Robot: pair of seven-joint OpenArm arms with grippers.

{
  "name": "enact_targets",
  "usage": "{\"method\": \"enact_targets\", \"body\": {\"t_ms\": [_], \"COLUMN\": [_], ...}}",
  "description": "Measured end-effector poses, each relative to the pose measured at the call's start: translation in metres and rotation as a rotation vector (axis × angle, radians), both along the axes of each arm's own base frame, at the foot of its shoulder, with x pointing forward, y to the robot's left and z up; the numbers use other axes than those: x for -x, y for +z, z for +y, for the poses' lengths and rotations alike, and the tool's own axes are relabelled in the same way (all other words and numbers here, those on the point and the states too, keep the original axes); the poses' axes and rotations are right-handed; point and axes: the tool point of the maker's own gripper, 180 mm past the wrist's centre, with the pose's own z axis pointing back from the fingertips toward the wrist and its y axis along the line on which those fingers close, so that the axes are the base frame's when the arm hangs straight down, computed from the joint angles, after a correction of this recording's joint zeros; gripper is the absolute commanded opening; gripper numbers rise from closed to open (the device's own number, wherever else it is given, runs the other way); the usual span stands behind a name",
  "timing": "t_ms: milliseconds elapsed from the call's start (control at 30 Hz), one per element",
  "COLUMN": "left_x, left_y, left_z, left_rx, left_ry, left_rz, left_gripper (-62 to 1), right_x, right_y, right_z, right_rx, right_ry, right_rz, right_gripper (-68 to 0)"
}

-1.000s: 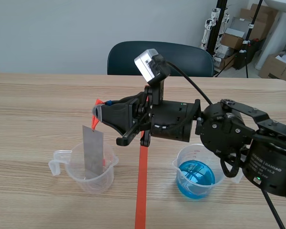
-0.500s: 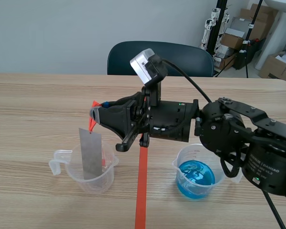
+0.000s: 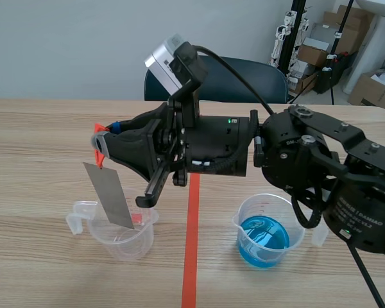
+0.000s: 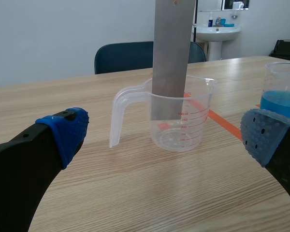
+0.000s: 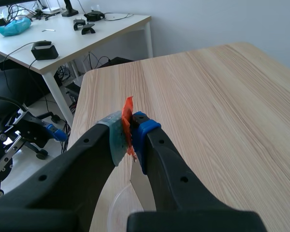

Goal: Do the redox reaction experiment. lift the metal plate out of the left beaker

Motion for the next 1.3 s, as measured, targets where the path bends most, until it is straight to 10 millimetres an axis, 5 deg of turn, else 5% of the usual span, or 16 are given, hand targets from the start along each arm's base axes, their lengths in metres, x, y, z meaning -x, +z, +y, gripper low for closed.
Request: {"method": "enact_targets", "body": {"t_ms": [600,1300], "left_x": [0.000,0.000], "left_y": [0.000,0.000], "left_z": [0.000,0.000], "left_rx": [0.000,0.000], "left_ry": [0.000,0.000], "left_rz": [0.000,0.000], "left_gripper": [1.4,1.4], "right_x": [0.013,0.003], "right_y": [0.024,0.071], "right_z": [-0.010,-0.027], "right_rx": [0.027,-0.065], "right_ry": [0.031,-0.112], "right_rz": [-0.107,-0.133], "right_gripper": [-67.1,-67.1]}}
